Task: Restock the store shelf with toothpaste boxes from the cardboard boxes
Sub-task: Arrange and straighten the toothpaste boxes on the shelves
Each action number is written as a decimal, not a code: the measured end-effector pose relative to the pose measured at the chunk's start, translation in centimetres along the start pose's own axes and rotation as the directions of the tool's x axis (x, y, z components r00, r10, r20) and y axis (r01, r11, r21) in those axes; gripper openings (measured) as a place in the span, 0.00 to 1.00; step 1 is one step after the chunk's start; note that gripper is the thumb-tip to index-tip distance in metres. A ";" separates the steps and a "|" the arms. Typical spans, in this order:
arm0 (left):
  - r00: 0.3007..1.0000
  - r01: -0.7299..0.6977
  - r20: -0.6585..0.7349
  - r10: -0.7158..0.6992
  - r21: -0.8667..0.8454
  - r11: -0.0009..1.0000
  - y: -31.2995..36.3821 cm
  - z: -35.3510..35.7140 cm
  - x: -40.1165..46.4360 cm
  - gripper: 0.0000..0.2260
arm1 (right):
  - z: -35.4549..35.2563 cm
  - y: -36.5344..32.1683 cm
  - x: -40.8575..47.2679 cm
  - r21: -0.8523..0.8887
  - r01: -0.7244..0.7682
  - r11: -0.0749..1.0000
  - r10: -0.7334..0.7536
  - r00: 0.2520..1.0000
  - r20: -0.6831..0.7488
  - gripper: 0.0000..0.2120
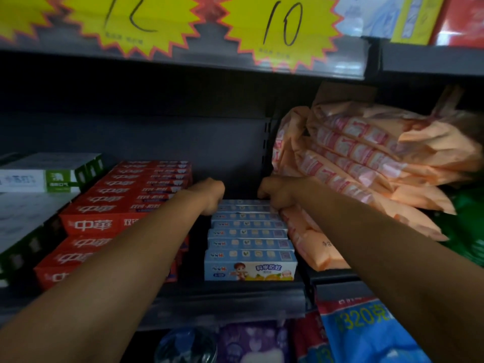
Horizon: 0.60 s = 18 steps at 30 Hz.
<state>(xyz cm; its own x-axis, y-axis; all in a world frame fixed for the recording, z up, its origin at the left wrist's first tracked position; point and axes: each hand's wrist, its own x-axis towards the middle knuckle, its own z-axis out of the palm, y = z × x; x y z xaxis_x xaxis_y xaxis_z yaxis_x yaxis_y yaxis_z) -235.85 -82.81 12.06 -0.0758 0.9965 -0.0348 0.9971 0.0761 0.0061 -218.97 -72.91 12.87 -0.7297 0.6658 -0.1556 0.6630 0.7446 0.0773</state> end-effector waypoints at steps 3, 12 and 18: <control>1.000 0.006 0.013 -0.005 -0.031 0.999 0.0 -0.4 -1.3 0.10 | -0.6 -0.8 -1.6 0.013 0.034 0.999 -0.033 0.998 -0.048 0.15; 0.996 0.038 0.082 -0.033 -0.060 0.998 0.9 -0.8 -5.2 0.07 | 0.1 -2.7 -6.2 -0.077 -0.010 0.997 0.011 1.000 0.009 0.11; 0.995 0.051 0.088 -0.044 -0.085 0.995 1.7 -1.0 -5.3 0.08 | 0.2 -3.1 -7.2 0.017 -0.004 1.000 0.004 1.000 -0.020 0.09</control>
<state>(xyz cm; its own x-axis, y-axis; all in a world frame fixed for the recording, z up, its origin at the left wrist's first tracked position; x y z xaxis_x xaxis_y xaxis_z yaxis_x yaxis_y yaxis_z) -233.71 -87.96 13.27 -0.1185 0.9853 -0.1227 0.9875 0.1299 0.0892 -215.77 -80.00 13.53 -0.7303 0.6696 -0.1351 0.6683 0.7413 0.0612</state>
